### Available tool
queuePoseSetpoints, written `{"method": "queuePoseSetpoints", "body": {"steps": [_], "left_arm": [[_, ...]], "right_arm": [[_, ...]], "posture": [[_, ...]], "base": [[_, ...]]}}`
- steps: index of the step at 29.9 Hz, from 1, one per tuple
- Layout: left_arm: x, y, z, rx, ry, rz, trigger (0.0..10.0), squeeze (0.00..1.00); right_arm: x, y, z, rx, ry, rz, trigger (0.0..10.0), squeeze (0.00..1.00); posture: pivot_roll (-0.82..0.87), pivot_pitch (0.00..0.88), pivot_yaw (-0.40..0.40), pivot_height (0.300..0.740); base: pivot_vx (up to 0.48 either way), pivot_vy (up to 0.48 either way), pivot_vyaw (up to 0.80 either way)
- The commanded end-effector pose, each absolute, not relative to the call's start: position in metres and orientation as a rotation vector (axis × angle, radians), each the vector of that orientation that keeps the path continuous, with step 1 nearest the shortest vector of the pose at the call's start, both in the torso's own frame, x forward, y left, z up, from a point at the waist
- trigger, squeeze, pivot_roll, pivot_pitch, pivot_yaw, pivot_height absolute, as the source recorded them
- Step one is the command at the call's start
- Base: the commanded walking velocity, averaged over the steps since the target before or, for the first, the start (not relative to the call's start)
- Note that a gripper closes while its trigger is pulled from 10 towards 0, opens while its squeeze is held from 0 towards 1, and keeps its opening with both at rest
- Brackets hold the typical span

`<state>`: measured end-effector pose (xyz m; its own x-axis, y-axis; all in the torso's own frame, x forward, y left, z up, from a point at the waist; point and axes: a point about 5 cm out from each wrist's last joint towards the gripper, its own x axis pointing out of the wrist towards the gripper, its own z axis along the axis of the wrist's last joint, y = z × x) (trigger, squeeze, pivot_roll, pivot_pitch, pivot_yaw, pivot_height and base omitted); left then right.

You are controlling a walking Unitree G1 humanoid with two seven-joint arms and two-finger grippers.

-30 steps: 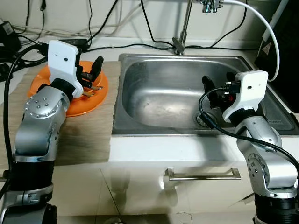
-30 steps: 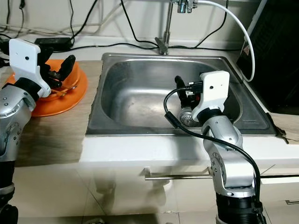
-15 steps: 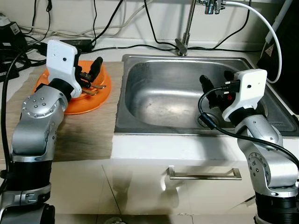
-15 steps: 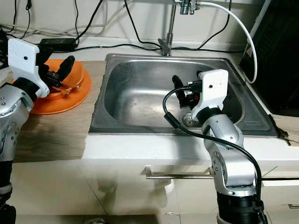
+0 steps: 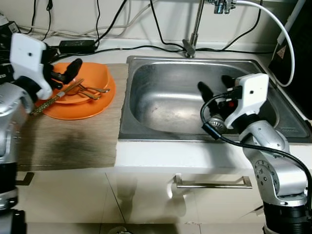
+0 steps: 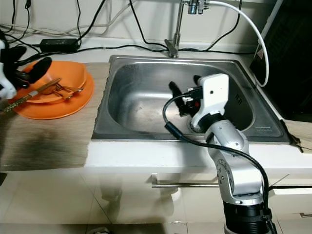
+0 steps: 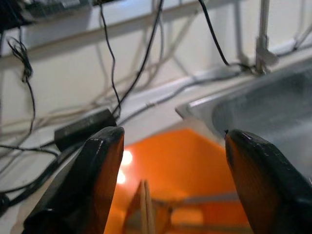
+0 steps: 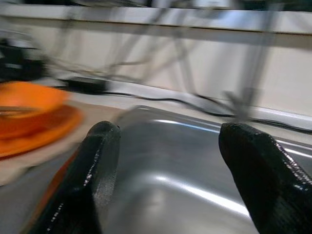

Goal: Kitchen organization

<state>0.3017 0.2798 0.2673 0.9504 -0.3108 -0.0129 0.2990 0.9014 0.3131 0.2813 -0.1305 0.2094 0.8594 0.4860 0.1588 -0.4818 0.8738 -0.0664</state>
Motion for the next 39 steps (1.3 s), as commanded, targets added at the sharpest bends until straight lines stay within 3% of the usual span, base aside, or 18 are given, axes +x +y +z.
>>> {"method": "queuePoseSetpoints", "body": {"steps": [1,10,17,18,20,21,28,37,38,39], "left_arm": [[0.297,0.281,0.266,0.319,-0.017,-0.361,10.0,1.0],[0.271,0.303,0.251,0.29,0.199,-0.452,10.0,1.0],[0.276,0.311,0.268,0.285,0.147,-0.415,10.0,1.0],[0.277,0.311,0.273,0.298,0.092,-0.403,10.0,0.64],[0.278,0.311,0.275,0.304,0.071,-0.4,10.0,0.64],[0.279,0.311,0.276,0.305,0.058,-0.391,10.0,0.0],[0.282,0.308,0.278,0.341,0.07,-0.448,10.0,0.0],[0.318,0.307,0.285,0.371,0.142,-0.482,10.0,0.0],[0.321,0.305,0.284,0.361,0.156,-0.506,10.0,0.54],[0.323,0.302,0.284,0.342,0.169,-0.536,10.0,1.0]], "right_arm": [[0.277,-0.124,0.214,-0.026,-0.207,0.574,10.0,0.0],[0.274,-0.109,0.208,0.02,-0.204,0.668,10.0,0.0],[0.275,-0.108,0.207,0.023,-0.21,0.677,10.0,0.0],[0.275,-0.108,0.206,0.023,-0.212,0.67,10.0,0.0],[0.275,-0.108,0.206,0.024,-0.212,0.667,10.0,0.0],[0.274,-0.108,0.205,0.024,-0.211,0.662,10.0,0.0],[0.273,-0.109,0.204,0.026,-0.205,0.66,10.0,0.0],[0.274,-0.102,0.205,0.02,-0.186,0.7,10.0,0.0],[0.274,-0.101,0.205,0.018,-0.185,0.704,10.0,0.0],[0.273,-0.101,0.205,0.019,-0.185,0.708,10.0,0.0]], "posture": [[0.07,0.019,-0.034,0.74],[0.11,0.018,-0.063,0.74],[0.11,0.013,-0.058,0.74],[0.11,0.011,-0.051,0.74],[0.11,0.01,-0.05,0.74],[0.11,0.009,-0.049,0.74],[0.12,0.011,-0.053,0.74],[0.11,0.033,-0.032,0.74],[0.11,0.032,-0.028,0.74],[0.11,0.033,-0.026,0.74]], "base": [[0.0,0.0,0.0],[0.0,0.0,0.0],[0.0,0.0,0.0],[0.0,0.0,0.0],[0.0,0.0,0.0],[0.0,0.0,0.0],[0.0,0.0,0.0],[0.0,0.0,0.0],[0.0,0.0,0.0],[0.0,0.0,0.0]]}}
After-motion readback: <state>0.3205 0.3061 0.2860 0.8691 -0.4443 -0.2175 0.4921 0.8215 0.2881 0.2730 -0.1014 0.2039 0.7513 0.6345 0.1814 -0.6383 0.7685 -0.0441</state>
